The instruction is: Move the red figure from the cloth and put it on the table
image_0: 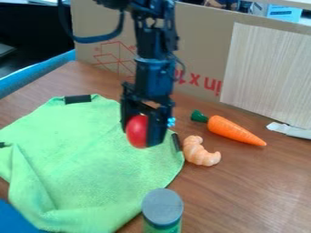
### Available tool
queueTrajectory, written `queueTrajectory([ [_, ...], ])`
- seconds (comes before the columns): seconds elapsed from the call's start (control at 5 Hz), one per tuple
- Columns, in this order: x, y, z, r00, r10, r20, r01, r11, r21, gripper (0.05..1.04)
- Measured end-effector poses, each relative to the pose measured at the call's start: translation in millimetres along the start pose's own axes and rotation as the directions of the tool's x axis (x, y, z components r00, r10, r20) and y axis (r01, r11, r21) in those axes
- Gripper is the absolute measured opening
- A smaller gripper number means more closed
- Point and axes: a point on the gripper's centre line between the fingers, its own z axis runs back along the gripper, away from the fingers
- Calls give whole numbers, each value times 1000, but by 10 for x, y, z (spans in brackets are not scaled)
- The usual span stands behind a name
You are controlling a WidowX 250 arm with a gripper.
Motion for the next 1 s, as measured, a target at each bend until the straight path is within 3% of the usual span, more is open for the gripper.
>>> queueTrajectory([
  [0.6,211,-483,-350,994,-42,-104,45,999,21,866],
  [1.0,398,-715,-459,991,-55,-126,58,998,23,866],
])
